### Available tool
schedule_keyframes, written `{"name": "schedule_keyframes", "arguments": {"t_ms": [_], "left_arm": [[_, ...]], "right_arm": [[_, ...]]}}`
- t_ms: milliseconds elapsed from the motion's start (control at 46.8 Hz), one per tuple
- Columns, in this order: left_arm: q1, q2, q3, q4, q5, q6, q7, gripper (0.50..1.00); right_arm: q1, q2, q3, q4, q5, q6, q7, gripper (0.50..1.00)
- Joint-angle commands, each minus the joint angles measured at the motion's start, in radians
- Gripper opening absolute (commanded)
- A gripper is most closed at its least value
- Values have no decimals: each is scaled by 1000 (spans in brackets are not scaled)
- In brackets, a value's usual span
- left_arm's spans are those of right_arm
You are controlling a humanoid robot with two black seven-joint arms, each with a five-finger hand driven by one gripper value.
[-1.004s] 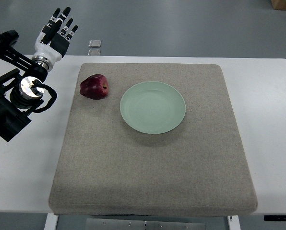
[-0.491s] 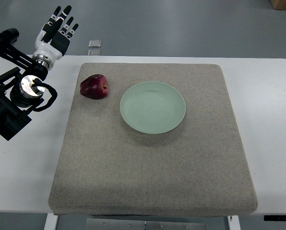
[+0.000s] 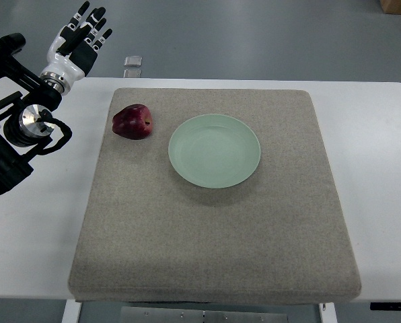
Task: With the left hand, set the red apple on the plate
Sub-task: 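Swing the left hand forward and down toward the red apple, then close the left hand's fingers around the red apple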
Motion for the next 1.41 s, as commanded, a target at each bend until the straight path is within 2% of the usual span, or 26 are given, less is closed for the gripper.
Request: {"name": "schedule_keyframes", "arguments": {"t_ms": [0, 256, 342, 449, 534, 726, 833, 961, 1089, 1282, 1388], "left_arm": [[-5, 42, 5, -69, 97, 0, 0, 992], [-45, 132, 64, -171, 473, 19, -3, 990], [-64, 174, 133, -219, 507, 20, -2, 992], [-139, 278, 293, -302, 528, 20, -2, 992], [-193, 307, 386, -336, 528, 20, -2, 992], [-240, 367, 410, -386, 548, -1, 0, 1000], [-254, 370, 413, -388, 645, -10, 1, 1000], [-260, 366, 428, -386, 887, 11, 14, 994], [-269, 363, 475, -386, 1059, 57, 63, 996], [-318, 352, 581, -392, 1179, 60, 152, 999], [-343, 344, 609, -392, 1185, 62, 164, 1000]], "right_arm": [[0, 0, 0, 0, 0, 0, 0, 930], [0, 0, 0, 0, 0, 0, 0, 930], [0, 0, 0, 0, 0, 0, 0, 930], [0, 0, 0, 0, 0, 0, 0, 930], [0, 0, 0, 0, 0, 0, 0, 930], [0, 0, 0, 0, 0, 0, 0, 930], [0, 0, 0, 0, 0, 0, 0, 930], [0, 0, 0, 0, 0, 0, 0, 930], [0, 0, 0, 0, 0, 0, 0, 930], [0, 0, 0, 0, 0, 0, 0, 930], [0, 0, 0, 0, 0, 0, 0, 930]]}}
